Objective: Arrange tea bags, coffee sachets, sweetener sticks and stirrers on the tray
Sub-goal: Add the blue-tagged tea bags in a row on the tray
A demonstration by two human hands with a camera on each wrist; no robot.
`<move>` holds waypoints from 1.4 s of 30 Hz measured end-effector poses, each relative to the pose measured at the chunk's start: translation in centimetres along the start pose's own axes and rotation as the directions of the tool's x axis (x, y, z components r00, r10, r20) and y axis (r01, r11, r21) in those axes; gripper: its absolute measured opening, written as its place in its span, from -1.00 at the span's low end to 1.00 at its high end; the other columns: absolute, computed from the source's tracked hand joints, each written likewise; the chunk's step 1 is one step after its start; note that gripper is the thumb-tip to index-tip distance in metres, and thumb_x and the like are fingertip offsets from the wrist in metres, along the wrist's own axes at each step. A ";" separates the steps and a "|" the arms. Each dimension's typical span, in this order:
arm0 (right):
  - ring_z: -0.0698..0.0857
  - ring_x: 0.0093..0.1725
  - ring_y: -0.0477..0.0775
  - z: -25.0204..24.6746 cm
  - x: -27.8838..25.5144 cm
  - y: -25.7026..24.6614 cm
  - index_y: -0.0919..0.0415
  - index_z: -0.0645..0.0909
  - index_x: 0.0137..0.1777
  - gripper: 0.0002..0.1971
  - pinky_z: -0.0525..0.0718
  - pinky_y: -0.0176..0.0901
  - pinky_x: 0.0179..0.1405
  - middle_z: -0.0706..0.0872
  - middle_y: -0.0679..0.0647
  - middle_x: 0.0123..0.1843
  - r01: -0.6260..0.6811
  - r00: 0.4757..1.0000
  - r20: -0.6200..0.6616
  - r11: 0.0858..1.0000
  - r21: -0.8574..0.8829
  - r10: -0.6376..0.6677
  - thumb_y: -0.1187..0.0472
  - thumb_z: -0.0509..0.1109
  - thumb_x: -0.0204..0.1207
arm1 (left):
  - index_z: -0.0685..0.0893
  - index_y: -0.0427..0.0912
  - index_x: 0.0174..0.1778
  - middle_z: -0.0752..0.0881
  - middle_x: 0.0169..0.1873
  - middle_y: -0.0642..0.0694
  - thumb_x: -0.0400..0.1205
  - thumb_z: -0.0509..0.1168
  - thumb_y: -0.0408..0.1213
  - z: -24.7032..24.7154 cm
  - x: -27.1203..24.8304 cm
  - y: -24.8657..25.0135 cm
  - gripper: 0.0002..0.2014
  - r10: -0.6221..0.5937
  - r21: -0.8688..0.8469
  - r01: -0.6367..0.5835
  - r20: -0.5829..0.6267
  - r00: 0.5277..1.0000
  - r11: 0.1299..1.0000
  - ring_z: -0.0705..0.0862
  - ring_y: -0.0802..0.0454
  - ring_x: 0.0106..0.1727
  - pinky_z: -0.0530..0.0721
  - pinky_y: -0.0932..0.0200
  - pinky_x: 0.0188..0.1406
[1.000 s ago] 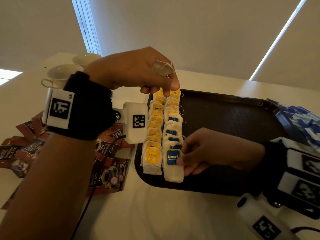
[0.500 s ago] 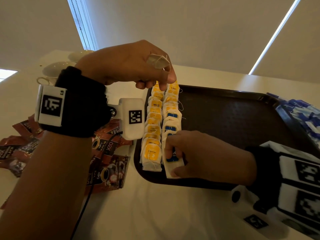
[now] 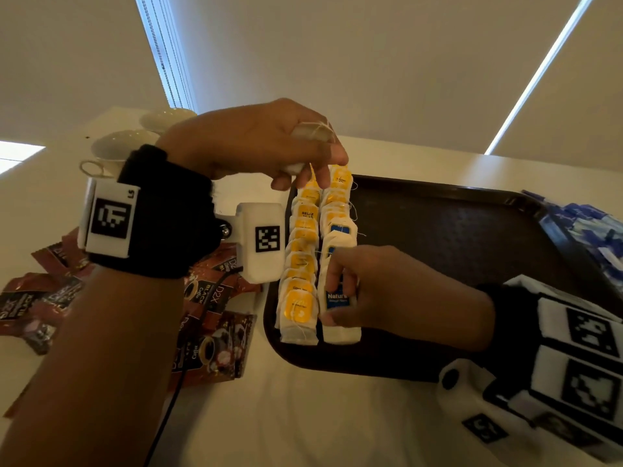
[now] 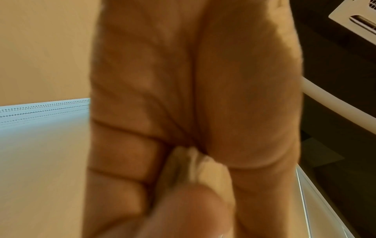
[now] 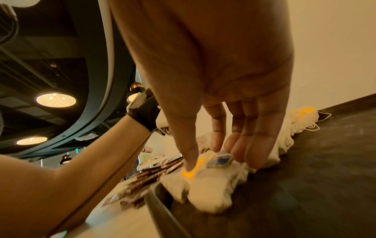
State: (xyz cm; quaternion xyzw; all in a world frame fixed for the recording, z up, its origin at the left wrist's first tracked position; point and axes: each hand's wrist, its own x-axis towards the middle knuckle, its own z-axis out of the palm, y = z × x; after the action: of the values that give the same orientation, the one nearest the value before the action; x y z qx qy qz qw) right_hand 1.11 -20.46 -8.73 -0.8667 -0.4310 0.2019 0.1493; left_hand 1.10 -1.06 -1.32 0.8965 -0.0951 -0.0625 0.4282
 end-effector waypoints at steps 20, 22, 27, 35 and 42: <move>0.79 -0.08 0.00 -4.8 0.3 -1.4 0.20 0.68 0.00 -0.74 0.76 0.08 0.04 0.79 0.05 -0.10 0.235 0.802 -0.554 0.735 0.635 0.222 0.11 0.51 0.35 | 0.51 0.04 0.04 0.67 -0.03 -0.23 0.69 -0.01 -0.07 3.5 1.1 1.8 -0.79 0.015 -0.407 0.071 0.206 0.978 0.910 0.71 0.23 -0.26 0.61 0.16 0.00; 0.78 -0.08 -0.02 -4.8 0.2 -1.3 0.17 0.68 -0.04 -0.72 0.75 0.07 0.05 0.79 0.03 -0.10 0.227 0.793 -0.569 0.760 0.609 0.219 0.06 0.54 0.31 | 0.50 -0.13 0.24 0.56 0.02 -0.25 0.68 -0.06 -0.03 3.5 1.2 1.6 -0.62 0.053 -0.459 0.073 0.256 0.965 0.885 0.63 0.23 -0.27 0.52 0.09 0.01; 0.80 -0.11 0.02 -4.7 0.2 -1.3 0.28 0.68 0.02 -0.73 0.79 -0.12 -0.10 0.80 0.11 -0.09 0.250 0.826 -0.525 0.703 0.666 0.203 0.15 0.51 0.37 | 0.30 -0.34 0.52 0.52 -0.01 -0.26 0.67 -0.11 0.02 3.0 1.1 1.3 -0.39 0.070 -0.476 0.124 0.370 0.927 0.871 0.47 -0.14 0.03 0.44 -0.03 0.19; 0.80 -0.03 0.03 -5.1 0.1 -0.4 0.36 0.64 0.04 -0.86 0.77 -0.23 -0.14 0.80 0.18 -0.03 0.171 0.909 -0.338 0.519 0.838 0.245 0.36 0.31 0.54 | 0.46 -0.08 0.46 0.65 0.31 -0.09 0.60 0.11 -0.11 0.1 0.0 -0.2 -0.53 0.025 -0.300 0.070 0.301 0.953 0.951 0.68 -0.02 0.26 0.73 0.07 0.12; 0.81 -0.09 0.03 -4.7 -0.1 -0.6 0.31 0.66 0.02 -0.86 0.77 -0.26 -0.22 0.83 0.14 -0.09 0.074 0.959 -0.175 0.396 0.915 0.225 0.37 0.32 0.51 | 0.67 -0.12 0.09 0.75 -0.06 -0.08 0.52 0.35 -0.26 0.4 -0.1 0.3 -0.77 0.083 -0.089 -0.070 0.144 0.986 0.994 0.77 0.11 -0.05 0.77 0.22 -0.13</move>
State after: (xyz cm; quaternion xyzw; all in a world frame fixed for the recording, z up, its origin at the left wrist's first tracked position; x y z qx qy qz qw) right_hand 2.92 -20.56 -4.35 -0.6801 -0.1846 0.2909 0.6472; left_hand 0.91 -1.56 -1.37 0.8665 -0.1581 -0.1160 0.4591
